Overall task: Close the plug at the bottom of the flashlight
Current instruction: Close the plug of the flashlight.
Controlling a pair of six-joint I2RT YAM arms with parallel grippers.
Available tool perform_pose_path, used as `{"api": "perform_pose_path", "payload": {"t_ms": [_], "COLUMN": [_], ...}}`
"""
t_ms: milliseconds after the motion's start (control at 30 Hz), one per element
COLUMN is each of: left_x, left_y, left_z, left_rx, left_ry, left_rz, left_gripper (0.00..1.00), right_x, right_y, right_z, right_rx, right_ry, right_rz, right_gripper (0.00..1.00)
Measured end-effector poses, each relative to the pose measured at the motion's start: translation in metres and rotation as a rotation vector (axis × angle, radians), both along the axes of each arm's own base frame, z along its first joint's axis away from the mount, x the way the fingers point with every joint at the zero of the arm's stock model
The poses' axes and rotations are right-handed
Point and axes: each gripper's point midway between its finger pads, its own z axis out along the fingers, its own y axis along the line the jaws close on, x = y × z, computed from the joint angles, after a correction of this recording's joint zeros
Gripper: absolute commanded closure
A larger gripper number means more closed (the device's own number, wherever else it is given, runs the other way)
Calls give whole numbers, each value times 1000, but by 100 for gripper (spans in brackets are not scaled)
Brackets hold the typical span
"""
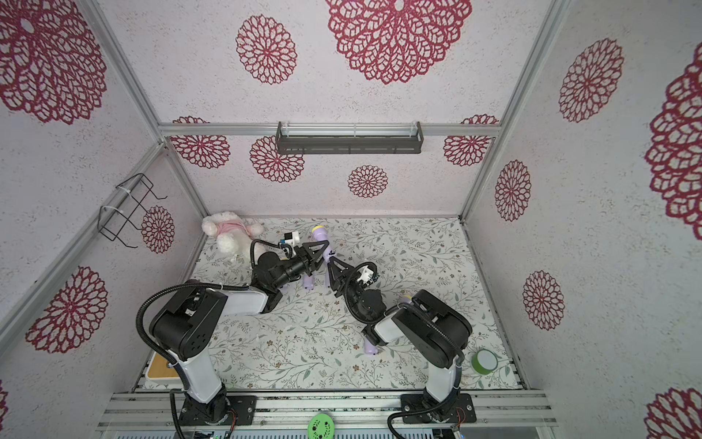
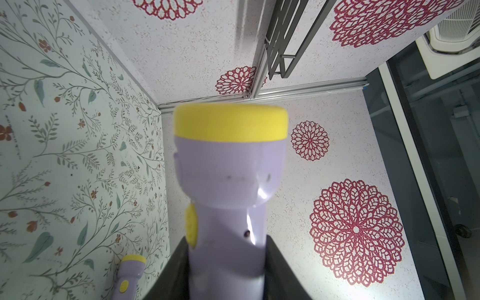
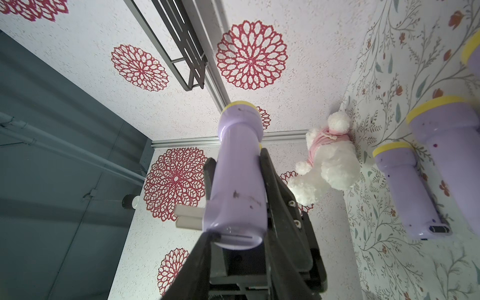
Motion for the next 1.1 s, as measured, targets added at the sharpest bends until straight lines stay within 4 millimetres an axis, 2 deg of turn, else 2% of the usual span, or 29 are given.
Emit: {"api": "perform_pose_path", "payload": {"t_ms": [633, 1100], "left_x": [1, 0], "left_y": [0, -1], "left_z": [2, 5], "left_rx": [-12, -31], "left_ry": [-13, -22], "left_rz": [11, 8], "left_gripper": [100, 100], "right_x": [0, -1], "right_y": [0, 0], "right_z": [2, 4], "right_rx": [6, 12], "right_ry": [-7, -13], "right_rz": [-1, 1], "right_gripper": [70, 68]}}
